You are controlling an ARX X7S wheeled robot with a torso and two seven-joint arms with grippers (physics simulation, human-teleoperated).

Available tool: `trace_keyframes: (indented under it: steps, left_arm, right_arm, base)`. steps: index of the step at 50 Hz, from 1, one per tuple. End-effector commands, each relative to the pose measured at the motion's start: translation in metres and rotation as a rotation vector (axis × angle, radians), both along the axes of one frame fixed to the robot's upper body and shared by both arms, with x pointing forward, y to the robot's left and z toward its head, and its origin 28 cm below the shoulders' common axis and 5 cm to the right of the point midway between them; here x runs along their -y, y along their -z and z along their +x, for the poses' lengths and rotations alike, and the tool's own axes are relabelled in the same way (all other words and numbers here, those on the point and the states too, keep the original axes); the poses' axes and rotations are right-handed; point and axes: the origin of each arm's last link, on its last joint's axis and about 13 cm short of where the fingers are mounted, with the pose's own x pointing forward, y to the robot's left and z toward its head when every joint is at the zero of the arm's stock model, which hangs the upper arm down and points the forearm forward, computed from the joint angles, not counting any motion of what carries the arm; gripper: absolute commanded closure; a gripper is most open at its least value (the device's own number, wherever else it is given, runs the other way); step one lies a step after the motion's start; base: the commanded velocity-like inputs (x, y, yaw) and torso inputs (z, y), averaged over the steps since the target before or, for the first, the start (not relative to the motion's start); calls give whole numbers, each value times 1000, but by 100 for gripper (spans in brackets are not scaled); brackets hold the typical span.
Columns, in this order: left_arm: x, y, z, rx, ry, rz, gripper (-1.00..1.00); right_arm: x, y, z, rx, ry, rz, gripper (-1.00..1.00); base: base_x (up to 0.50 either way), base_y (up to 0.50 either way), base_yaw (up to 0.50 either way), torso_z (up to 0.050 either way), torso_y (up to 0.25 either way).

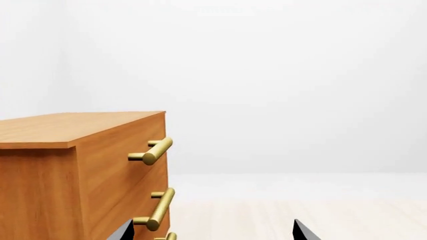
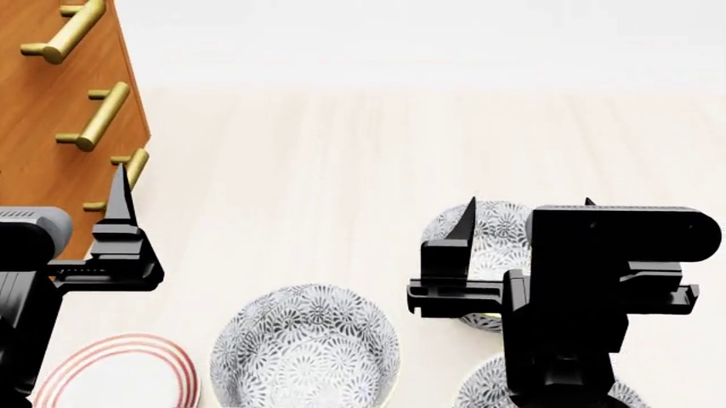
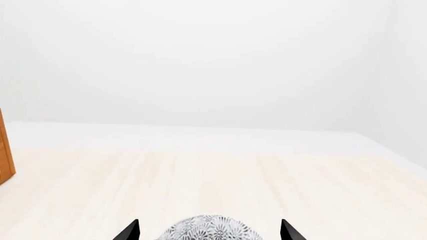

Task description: Stack the bowl at the front on the bowl in the middle.

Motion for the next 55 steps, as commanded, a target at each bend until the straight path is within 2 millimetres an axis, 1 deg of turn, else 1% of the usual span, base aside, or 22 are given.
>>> trace_keyframes:
  steps: [1, 9, 21, 27, 30, 32, 33, 35, 37, 38, 39, 40, 41, 42, 43, 45, 46, 49, 50, 51, 52, 55]
  left_arm:
    - [0, 1, 0, 0, 1, 2, -100]
    - [0, 1, 0, -1, 1, 5, -100]
    - [1, 2, 0, -5, 2, 4, -100]
    - [1, 3, 1, -8, 2, 6, -100]
    - [1, 5, 1, -11, 3, 8, -100]
    - [1, 5, 1, -15, 3, 6, -100]
    - [1, 6, 1, -15, 2, 6, -100]
    - [1, 6, 2, -15, 3, 5, -100]
    - [1, 6, 2, -16, 4, 4, -100]
    - [2, 6, 2, -17, 5, 3, -100]
    - [2, 7, 2, -18, 6, 4, -100]
    - [2, 7, 2, -18, 8, 4, -100]
    - [3, 7, 2, -18, 9, 4, -100]
    - [3, 7, 2, -18, 9, 6, -100]
    - [3, 7, 2, -18, 9, 7, -100]
    - [3, 7, 2, -18, 9, 8, -100]
    - [3, 7, 2, -20, 9, 7, -100]
    - [3, 7, 2, -20, 10, 8, -100]
    - [3, 9, 3, -31, 11, 8, -100]
    - [3, 9, 3, -32, 11, 8, -100]
    - [3, 9, 3, -31, 11, 9, -100]
    - [3, 9, 3, -32, 12, 8, -100]
  right_arm:
    - [1, 1, 1, -3, -3, 1, -100]
    - [0, 1, 2, 2, 11, 7, -100]
    - [1, 1, 6, -32, 51, -3, -100]
    - [4, -6, 12, -44, 92, 6, -100]
    - [7, -12, 19, -71, 98, 11, -100]
    - [13, -25, 27, -118, 111, 74, -100]
    - [15, -28, 29, -139, 103, 97, -100]
    - [20, -36, 35, -154, 141, 54, -100]
    - [26, -42, 43, -179, 138, 107, -100]
    - [28, -42, 47, -208, 154, 87, -100]
    - [31, -42, 52, -298, 137, 118, -100]
    - [32, -42, 55, -347, 121, 135, -100]
    - [34, -43, 58, -352, 138, 128, -100]
    - [38, -46, 64, -385, 131, 158, -100]
    - [40, -48, 67, -368, 139, 142, -100]
    - [44, -52, 74, -419, 117, 191, -100]
    - [52, -63, 86, -475, 88, 256, -100]
    - [59, -64, 95, -529, 71, 316, -100]
    - [92, -79, 104, -444, 195, 364, -100]
    - [93, -62, 112, -546, 195, 388, -100]
    - [92, -40, 115, -680, 197, 419, -100]
    - [92, -40, 115, -684, 199, 423, -100]
  base:
    - [500, 0, 0, 0, 0]
    - [500, 0, 0, 0, 2]
    - [0, 0, 0, 0, 0]
    - [0, 0, 0, 0, 0]
    - [0, 0, 0, 0, 0]
    - [0, 0, 0, 0, 0]
    - [0, 0, 0, 0, 0]
    - [0, 0, 0, 0, 0]
    - [0, 0, 0, 0, 0]
    - [0, 0, 0, 0, 0]
    - [0, 0, 0, 0, 0]
    - [0, 0, 0, 0, 0]
    - [0, 0, 0, 0, 0]
    - [0, 0, 0, 0, 0]
    - [0, 0, 0, 0, 0]
    - [0, 0, 0, 0, 0]
    - [0, 0, 0, 0, 0]
    - [0, 0, 0, 0, 0]
    - [0, 0, 0, 0, 0]
    - [0, 0, 0, 0, 0]
    - [0, 0, 0, 0, 0]
    - [0, 0, 0, 0, 0]
